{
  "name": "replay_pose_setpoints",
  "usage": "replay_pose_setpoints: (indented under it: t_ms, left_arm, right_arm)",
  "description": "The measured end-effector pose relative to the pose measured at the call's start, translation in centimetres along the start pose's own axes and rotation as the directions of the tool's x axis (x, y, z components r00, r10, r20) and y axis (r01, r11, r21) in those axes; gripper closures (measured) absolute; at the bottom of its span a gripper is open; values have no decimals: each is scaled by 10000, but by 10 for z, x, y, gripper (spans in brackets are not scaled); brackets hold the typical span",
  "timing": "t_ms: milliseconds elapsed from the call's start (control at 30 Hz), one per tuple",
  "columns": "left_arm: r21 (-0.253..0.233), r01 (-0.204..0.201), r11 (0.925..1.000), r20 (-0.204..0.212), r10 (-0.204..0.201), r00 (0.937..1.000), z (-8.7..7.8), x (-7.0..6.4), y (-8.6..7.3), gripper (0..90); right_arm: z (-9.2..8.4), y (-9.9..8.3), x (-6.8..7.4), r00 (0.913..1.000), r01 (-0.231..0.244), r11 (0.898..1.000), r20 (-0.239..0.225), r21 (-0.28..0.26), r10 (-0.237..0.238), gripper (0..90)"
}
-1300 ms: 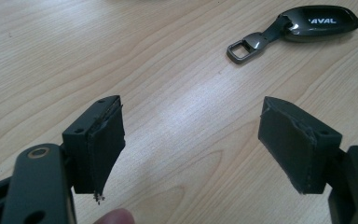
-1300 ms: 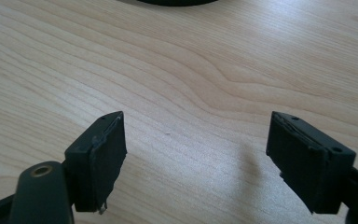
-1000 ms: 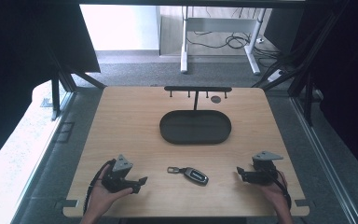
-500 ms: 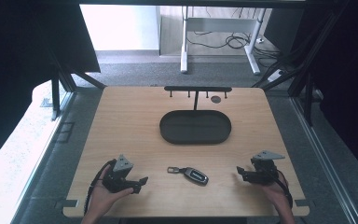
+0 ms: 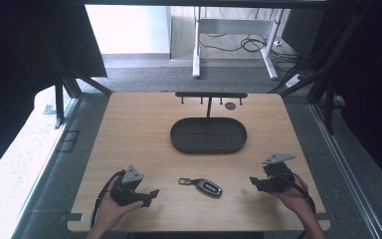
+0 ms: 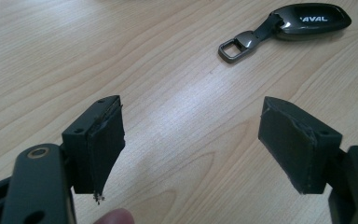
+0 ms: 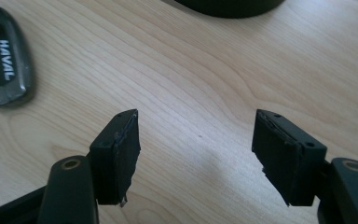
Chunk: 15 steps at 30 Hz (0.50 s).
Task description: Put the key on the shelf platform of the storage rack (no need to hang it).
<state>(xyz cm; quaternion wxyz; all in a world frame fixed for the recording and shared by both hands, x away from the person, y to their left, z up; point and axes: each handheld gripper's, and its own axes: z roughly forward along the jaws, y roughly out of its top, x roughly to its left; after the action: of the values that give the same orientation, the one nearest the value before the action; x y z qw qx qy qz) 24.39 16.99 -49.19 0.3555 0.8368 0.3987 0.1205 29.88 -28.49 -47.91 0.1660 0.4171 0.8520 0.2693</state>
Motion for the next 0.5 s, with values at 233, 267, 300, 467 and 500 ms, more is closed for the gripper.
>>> replay_pose_setpoints:
  t_ms: [233,267,300,467,500]
  left_arm:
    - [6,-72,10000,47,72,10000,0,-2,1,227]
    - [13,-68,10000,48,68,10000,1,-2,1,227]
    - [27,-66,10000,57,66,10000,1,-2,1,227]
    - [-11,-39,10000,129,39,9999,2,-3,1,224]
    - [-25,-84,10000,154,84,9998,3,-3,1,223]
  right_arm:
    - [-7,25,8,9970,661,9975,-411,270,-649,327]
    - [-7,25,8,9970,661,9975,-411,270,-649,327]
    - [-7,27,9,9962,752,9968,-463,275,-738,327]
    - [-3,42,20,9910,1280,9894,-492,685,-1248,341]
    - [-2,45,23,9893,1396,9874,-527,743,-1359,343]
